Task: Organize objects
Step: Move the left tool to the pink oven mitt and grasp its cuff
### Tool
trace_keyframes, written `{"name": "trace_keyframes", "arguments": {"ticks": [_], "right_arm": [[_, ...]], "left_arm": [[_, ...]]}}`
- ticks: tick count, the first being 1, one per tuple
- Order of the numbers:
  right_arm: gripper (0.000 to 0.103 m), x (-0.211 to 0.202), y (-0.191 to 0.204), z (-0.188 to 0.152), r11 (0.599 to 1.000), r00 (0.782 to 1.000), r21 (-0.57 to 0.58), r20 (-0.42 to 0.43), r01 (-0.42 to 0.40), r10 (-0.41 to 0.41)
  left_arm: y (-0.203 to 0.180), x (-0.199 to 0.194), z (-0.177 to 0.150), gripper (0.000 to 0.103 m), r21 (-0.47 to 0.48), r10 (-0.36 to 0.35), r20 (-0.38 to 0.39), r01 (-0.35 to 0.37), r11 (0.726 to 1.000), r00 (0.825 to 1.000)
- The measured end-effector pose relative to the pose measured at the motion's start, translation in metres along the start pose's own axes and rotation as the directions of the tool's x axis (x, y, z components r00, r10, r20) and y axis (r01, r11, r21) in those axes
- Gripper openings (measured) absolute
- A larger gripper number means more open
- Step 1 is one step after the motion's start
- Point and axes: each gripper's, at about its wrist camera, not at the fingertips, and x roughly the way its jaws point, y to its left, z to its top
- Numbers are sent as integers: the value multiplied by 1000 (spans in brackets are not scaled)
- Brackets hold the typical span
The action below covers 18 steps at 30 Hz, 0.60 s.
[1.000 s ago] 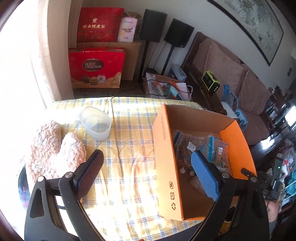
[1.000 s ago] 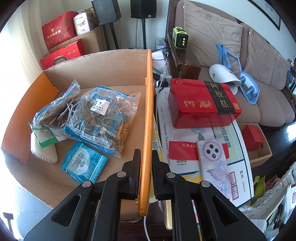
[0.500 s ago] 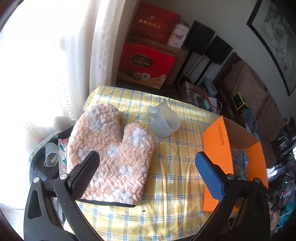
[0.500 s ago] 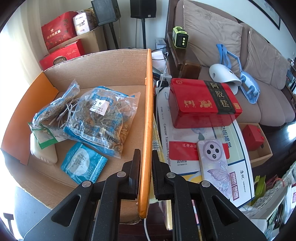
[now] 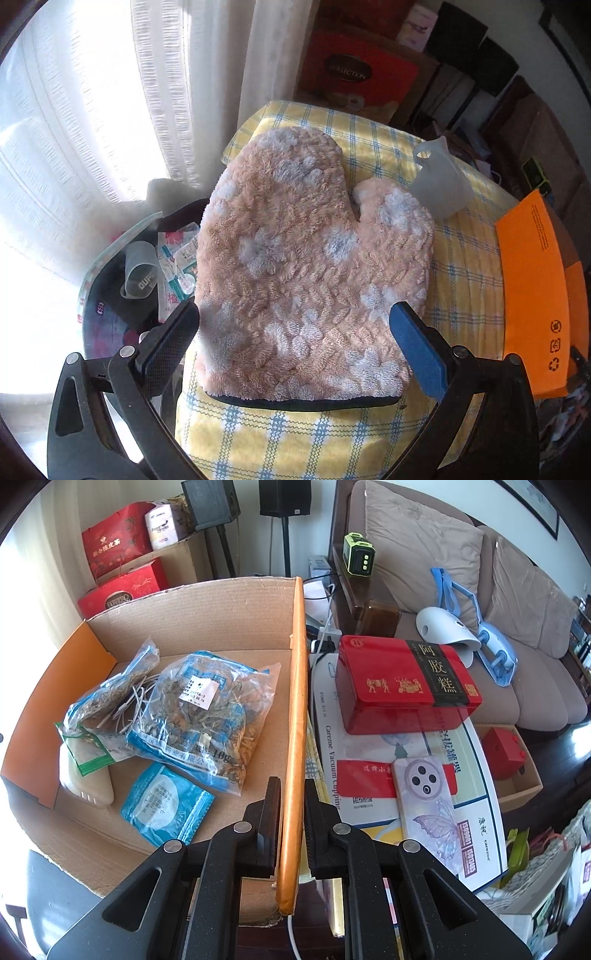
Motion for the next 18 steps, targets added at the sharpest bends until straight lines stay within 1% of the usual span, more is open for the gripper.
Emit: {"name": "trace_keyframes", "arguments": {"ticks": [2, 5, 8, 10, 11, 13, 14, 15, 16, 18], "right_arm": [[11, 0, 0, 0, 1000, 1000, 0, -1, 2, -2], [11, 0, 1, 1, 1000, 1000, -3, -4, 6, -6], [11, 1, 1, 1, 1000, 1000, -2, -4, 6, -6], [11, 1, 1, 1, 1000, 1000, -3, -5, 6, -6], [11, 1, 1, 1, 1000, 1000, -3, -5, 7, -7], [11, 1, 0, 0, 1000, 1000, -4, -6, 8, -8], [11, 1, 0, 0, 1000, 1000, -4, -6, 9, -9], [11, 1, 0, 0, 1000, 1000, -4, -6, 9, -9], [11, 1, 0, 0, 1000, 1000, -5, -6, 9, -9], [11, 2, 0, 0, 1000, 1000, -6, -7, 12, -12]], "left_arm": [[-3, 7, -3, 103, 19, 47, 0, -47, 999, 999], [-6, 16, -6, 101, 26, 57, -9, -56, 998, 998], [-8, 20, -8, 90, 33, 89, 9, -89, 995, 996], [-8, 19, -9, 76, 32, 97, 26, -98, 995, 995], [-8, 17, -10, 71, 34, 102, 35, -104, 994, 994], [-10, 14, -11, 48, 46, 118, 50, -120, 992, 992], [-10, 12, -11, 42, 54, 125, 55, -128, 990, 991], [-11, 10, -11, 28, 58, 136, 62, -139, 989, 989], [-10, 8, -11, 19, 57, 133, 67, -136, 989, 989], [-7, 1, -10, 12, 37, 114, 82, -118, 992, 990]]}}
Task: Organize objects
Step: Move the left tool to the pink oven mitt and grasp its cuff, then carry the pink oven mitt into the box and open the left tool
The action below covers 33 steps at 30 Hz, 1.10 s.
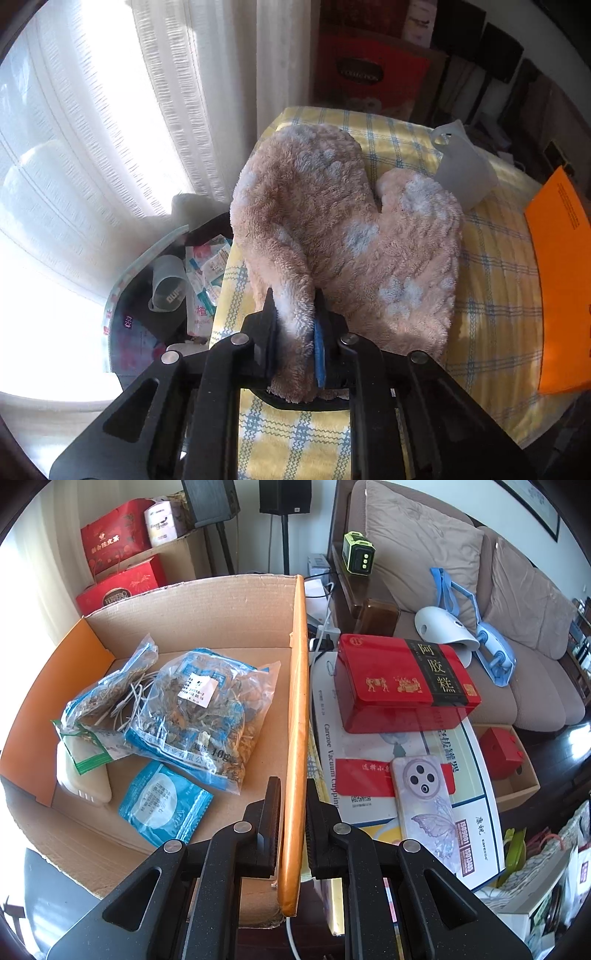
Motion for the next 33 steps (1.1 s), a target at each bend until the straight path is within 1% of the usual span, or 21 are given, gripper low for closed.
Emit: {"name": "trace_keyframes", "arguments": {"ticks": [4, 7, 9, 15, 19, 22, 29, 33], "right_arm": [[11, 0, 0, 0, 1000, 1000, 3, 0, -3, 3], [11, 0, 0, 0, 1000, 1000, 0, -2, 1, -1], [11, 1, 0, -1, 1000, 1000, -3, -3, 4, -4], [11, 1, 0, -1, 1000, 1000, -1, -3, 3, -3], [11, 1, 0, -1, 1000, 1000, -3, -2, 4, -4], [11, 0, 1, -1, 1000, 1000, -3, -2, 4, -4], [11, 0, 1, -1, 1000, 1000, -4, -2, 5, -5], [11, 0, 1, -1, 1000, 1000, -4, -3, 4, -4]], "left_arm": [[9, -20, 5, 10, -54, -72, 48, 75, 996, 996], [12, -43, 13, 10, -80, -148, 88, 155, 985, 985], [10, -59, 19, 10, -77, -189, 114, 199, 977, 975], [-3, -105, 35, 10, -37, -252, 196, 264, 964, 948], [-13, -129, 42, 10, -14, -321, 220, 332, 943, 921], [-22, -145, 47, 10, 7, -371, 236, 381, 925, 898], [-58, -181, 54, 10, 89, -451, 274, 445, 891, 849], [-82, -196, 58, 10, 142, -507, 271, 487, 862, 818]]}}
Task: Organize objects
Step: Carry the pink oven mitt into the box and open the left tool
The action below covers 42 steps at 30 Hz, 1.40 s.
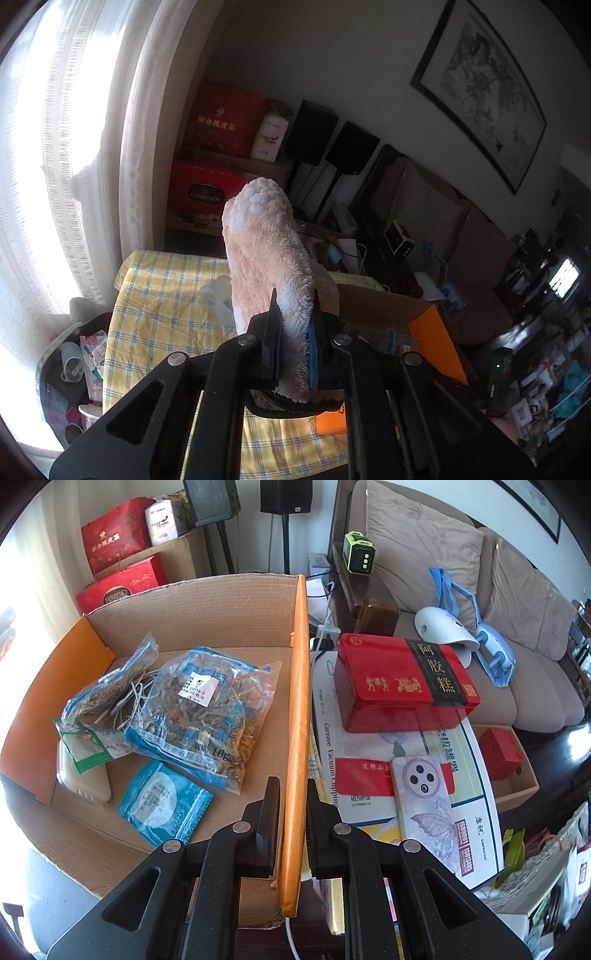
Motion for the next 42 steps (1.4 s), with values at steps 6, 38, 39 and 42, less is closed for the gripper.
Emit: {"name": "trace_keyframes", "arguments": {"ticks": [6, 38, 39, 42], "right_arm": [[11, 0, 1, 0, 1000, 1000, 5, 1, -2, 2], [11, 0, 0, 0, 1000, 1000, 5, 0, -2, 2], [11, 0, 0, 0, 1000, 1000, 6, 0, -2, 2], [11, 0, 0, 0, 1000, 1000, 6, 0, -3, 3]], "left_arm": [[-46, 18, 4, 10, 49, -91, -40, 93, 994, 995], [-118, 159, -82, 22, -10, -155, -281, 158, 987, 947], [-120, 159, -83, 26, 6, -145, -291, 153, 988, 946], [-122, 155, -85, 47, 48, -112, -320, 134, 990, 941]]}}
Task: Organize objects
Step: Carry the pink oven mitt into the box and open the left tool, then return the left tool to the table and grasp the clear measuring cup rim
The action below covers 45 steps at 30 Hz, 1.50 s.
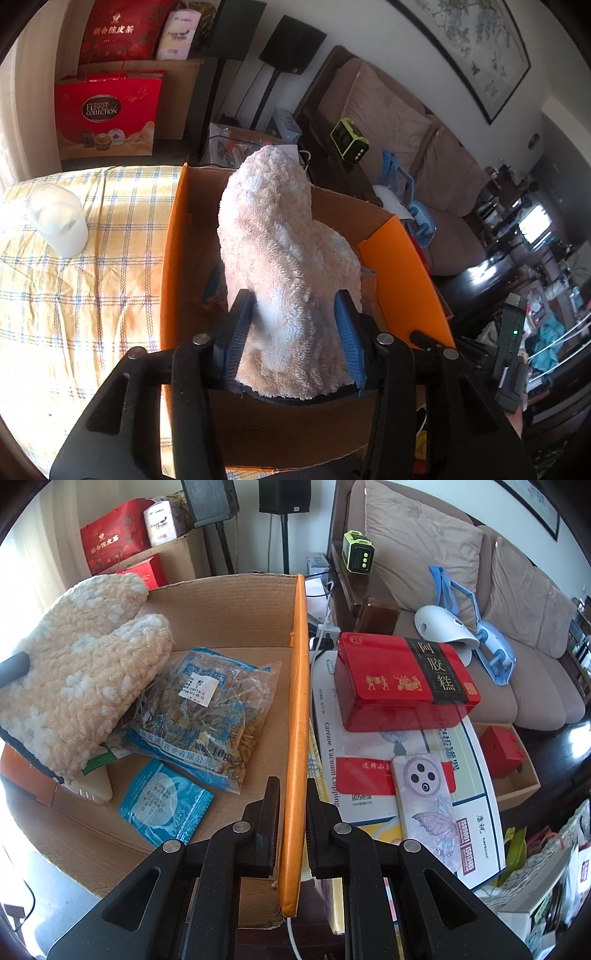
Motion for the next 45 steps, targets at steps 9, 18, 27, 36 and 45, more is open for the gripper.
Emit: {"name": "trace_keyframes", "arguments": {"ticks": [9, 18, 27, 36, 45], "right_arm": [[11, 0, 0, 0, 1000, 1000, 0, 0, 1, -1], [11, 0, 0, 0, 1000, 1000, 0, 0, 2, -2], [11, 0, 1, 0, 1000, 1000, 0, 0, 1, -1], [12, 0, 1, 0, 1000, 1000, 0, 0, 2, -2], [12, 0, 1, 0, 1000, 1000, 0, 0, 3, -3]], "left_arm": [[-8, 0, -16, 26, 55, -42, -133, 50, 997, 990], [-5, -24, -12, 62, 78, 30, -72, -24, 997, 997], [29, -57, 18, 87, -1, 54, 32, -54, 999, 998], [92, -67, 31, 95, -93, 213, 63, -207, 974, 975], [156, -69, 41, 95, -179, 322, 60, -307, 935, 945]]}}
